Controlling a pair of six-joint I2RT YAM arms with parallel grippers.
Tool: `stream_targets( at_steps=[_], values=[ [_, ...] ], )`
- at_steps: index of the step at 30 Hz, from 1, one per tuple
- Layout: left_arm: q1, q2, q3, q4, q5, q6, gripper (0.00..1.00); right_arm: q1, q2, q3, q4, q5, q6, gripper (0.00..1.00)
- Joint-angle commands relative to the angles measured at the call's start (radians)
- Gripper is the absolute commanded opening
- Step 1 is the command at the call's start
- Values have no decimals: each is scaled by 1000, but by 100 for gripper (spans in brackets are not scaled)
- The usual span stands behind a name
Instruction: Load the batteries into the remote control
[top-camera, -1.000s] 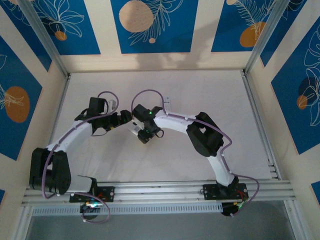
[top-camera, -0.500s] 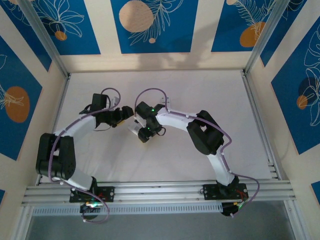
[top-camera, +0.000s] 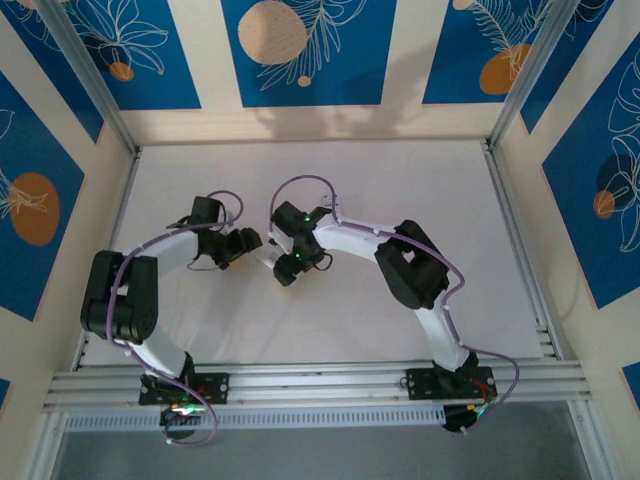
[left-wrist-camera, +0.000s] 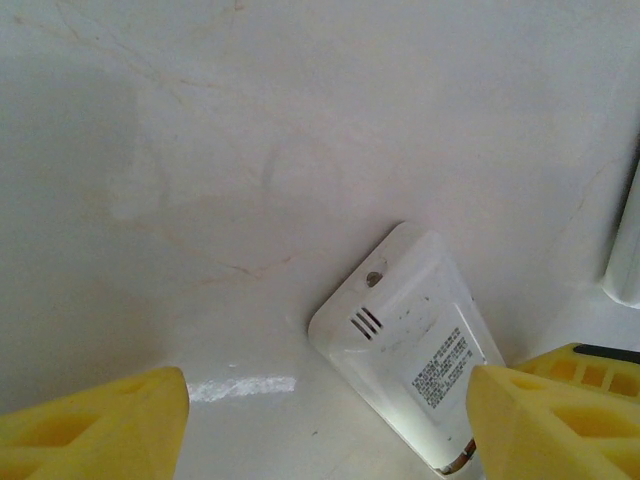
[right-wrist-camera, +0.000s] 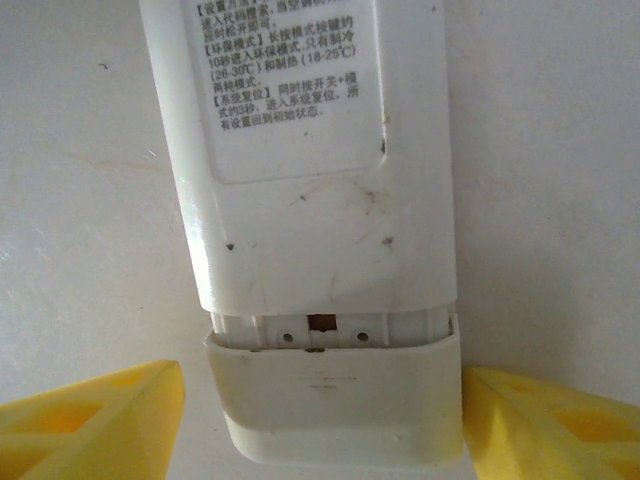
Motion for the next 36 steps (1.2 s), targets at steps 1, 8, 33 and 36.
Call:
stream_targets(
  at_steps=[1,8,33,36],
  values=[
    [7,10,34,-24,6,31,73,-26,-16,-18,97,-14,13,75],
    [7,26,38,-19,6,44,73,-54,-78,-47,121,-41,37,78],
    [7,141,124,-41,103,221,61,-74,-385,-568,588,-198,1041,50],
    [6,145,121,-36,108,219,61,-71,-359,-562,603,-202,1048,46]
  ],
)
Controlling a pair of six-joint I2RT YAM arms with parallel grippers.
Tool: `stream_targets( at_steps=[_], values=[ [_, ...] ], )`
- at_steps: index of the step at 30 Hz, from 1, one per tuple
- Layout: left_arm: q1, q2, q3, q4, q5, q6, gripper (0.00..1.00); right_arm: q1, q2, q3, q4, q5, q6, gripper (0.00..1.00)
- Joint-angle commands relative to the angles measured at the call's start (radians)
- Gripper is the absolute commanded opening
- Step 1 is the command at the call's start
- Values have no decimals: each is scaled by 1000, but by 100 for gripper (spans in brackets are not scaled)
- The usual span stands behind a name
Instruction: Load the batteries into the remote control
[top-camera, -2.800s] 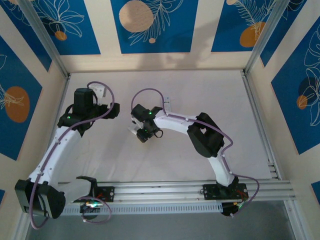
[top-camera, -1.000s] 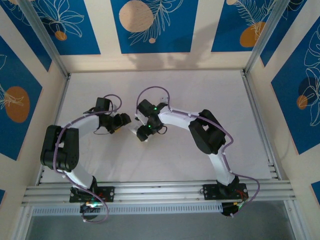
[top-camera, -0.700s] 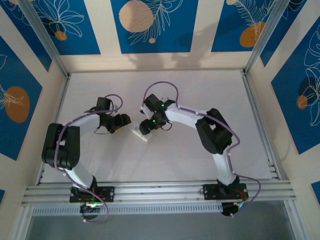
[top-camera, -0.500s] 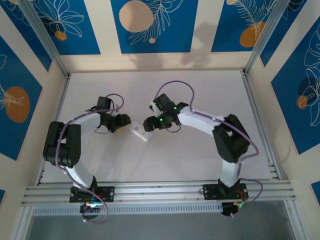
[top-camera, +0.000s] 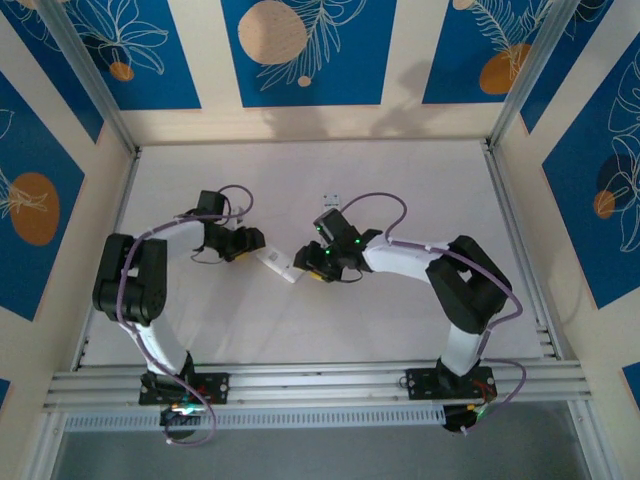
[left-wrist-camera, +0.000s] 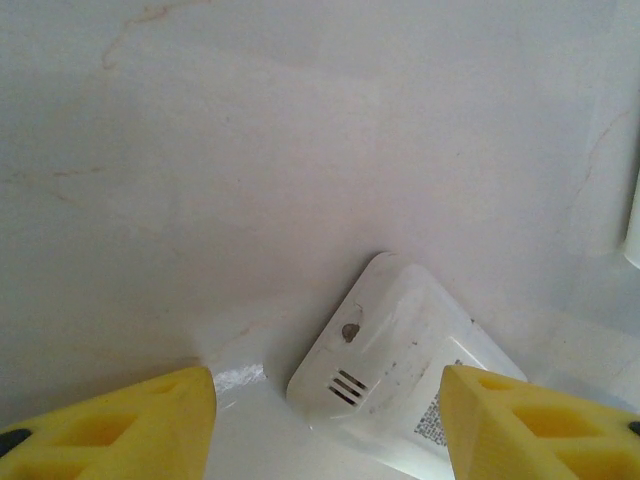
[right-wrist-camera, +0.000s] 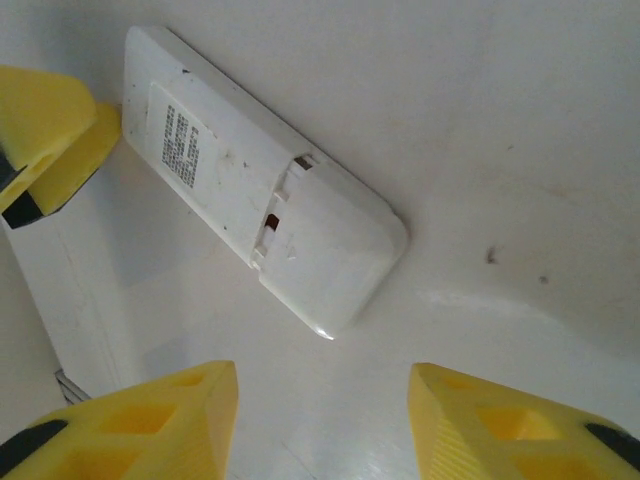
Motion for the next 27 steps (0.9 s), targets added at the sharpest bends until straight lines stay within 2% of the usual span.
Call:
stream_targets(
  at_steps=[1,10,22,27],
  values=[
    [6,11,20,-6,37,27,60,8,28,8,48,-38,61,45],
    [6,16,12,-1,48,29,59,6,84,35,48,-46,66,39],
    [6,13,-2,8,66,33,58,6,129,64,50,-50,63,38],
    [5,7,-20,20,67,32,57,6,156,81,34,-55,71,32]
  ],
)
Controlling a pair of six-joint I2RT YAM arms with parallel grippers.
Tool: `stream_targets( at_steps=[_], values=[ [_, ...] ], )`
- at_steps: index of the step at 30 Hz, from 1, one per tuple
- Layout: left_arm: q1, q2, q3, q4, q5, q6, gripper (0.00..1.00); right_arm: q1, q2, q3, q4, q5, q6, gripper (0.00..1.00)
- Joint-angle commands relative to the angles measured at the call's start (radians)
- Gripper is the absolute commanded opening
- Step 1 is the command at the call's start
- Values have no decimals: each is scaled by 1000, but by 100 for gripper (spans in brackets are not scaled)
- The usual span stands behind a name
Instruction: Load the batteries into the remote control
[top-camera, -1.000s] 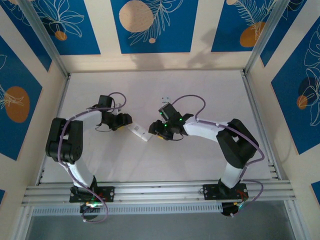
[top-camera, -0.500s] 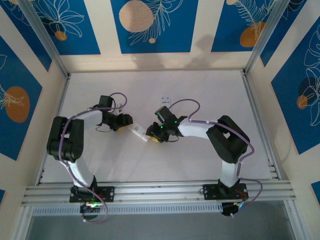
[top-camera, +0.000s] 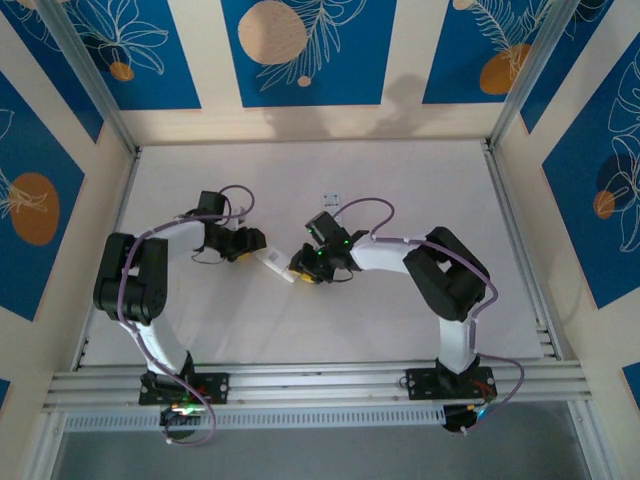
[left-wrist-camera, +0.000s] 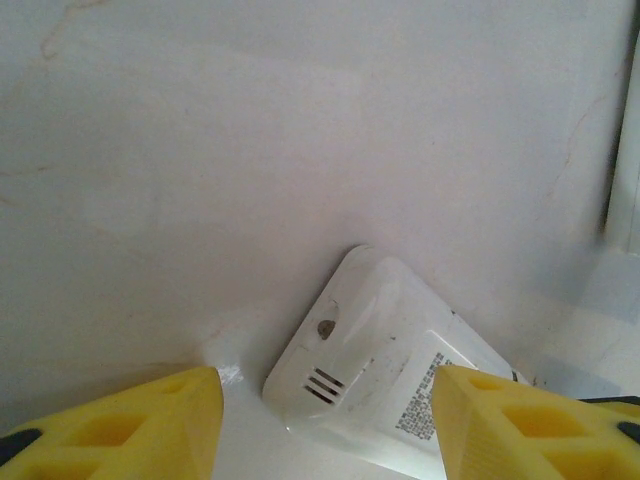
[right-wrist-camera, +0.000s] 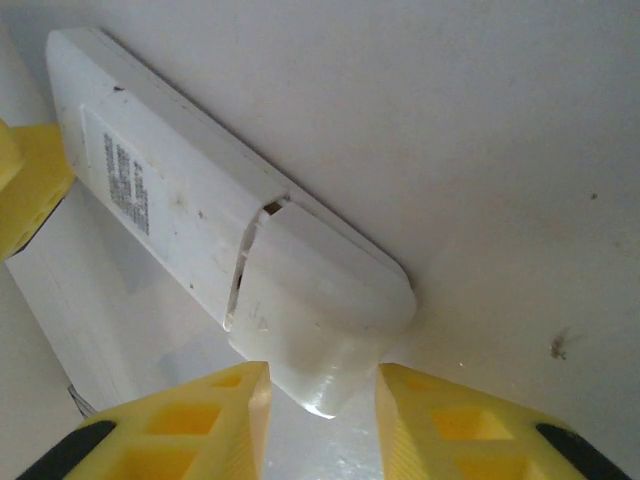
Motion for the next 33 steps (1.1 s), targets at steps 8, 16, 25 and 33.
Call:
stream_targets(
  at_steps=[8,16,25,33],
  values=[
    [2,0,-43,30,48,18,56,2,45,65,-81,6,1,30],
    [0,-17,-74,49,52,13,55,9,119,176,-231,36,-23,27],
    [-12,-19,-104,88,69,3,54,85,276,427,-555,220,-158,26],
    [-14,-67,-116,116,50,-12,57,103,102,374,-454,259,-311,37]
  ],
)
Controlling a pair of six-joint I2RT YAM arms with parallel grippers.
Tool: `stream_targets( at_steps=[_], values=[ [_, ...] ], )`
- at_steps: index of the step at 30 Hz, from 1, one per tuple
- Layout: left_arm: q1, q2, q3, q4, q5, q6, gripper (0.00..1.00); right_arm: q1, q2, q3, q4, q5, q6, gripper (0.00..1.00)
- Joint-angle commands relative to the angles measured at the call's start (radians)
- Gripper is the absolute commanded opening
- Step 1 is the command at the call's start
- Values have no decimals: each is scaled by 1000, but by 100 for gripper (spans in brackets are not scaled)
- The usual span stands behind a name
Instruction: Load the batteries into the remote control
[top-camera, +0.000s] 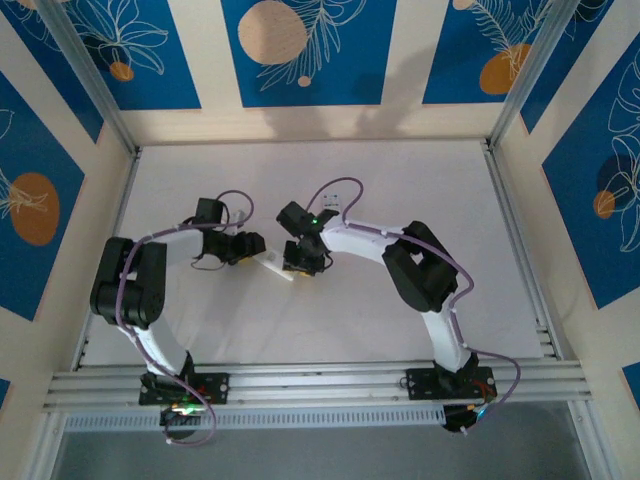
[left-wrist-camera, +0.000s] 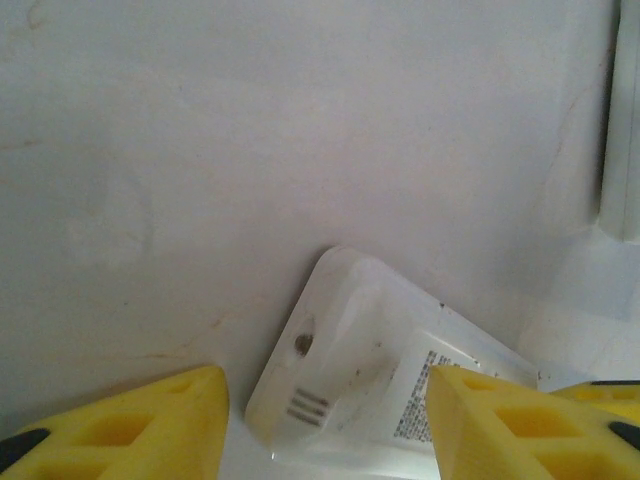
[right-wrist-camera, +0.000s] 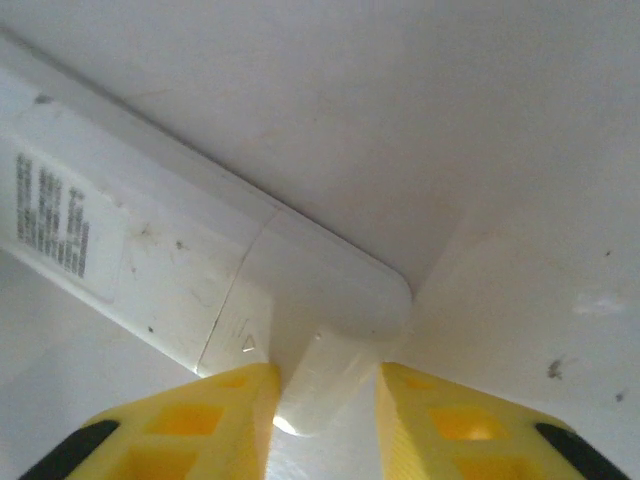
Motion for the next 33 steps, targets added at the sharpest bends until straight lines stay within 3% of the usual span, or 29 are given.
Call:
stream_targets(
  at_steps=[1,4,7,11,15,19,27,33],
  values=[
    [-11,-44,-19,-5,10,-12,59,23,-109,-45,58,57,-131,39],
    [-8,-94,-19,-15,-41,-26,65,17,-213,-70,36,109,-232,45],
    [-4,-173,-33,-31,-119,-62,70,16,-252,-81,42,153,-377,62],
    [6,-334,-79,-70,-238,-137,82,20,-180,2,17,136,-620,85],
    [17,-531,-142,-133,-387,-238,93,29,-48,146,-62,154,-766,86],
    [18,-701,-207,-169,-463,-331,96,47,89,281,-121,164,-875,89],
    [19,-795,-254,-206,-428,-423,96,81,279,473,-208,188,-931,88],
    [21,-780,-245,-211,-348,-432,91,81,308,461,-227,163,-957,77]
  ],
)
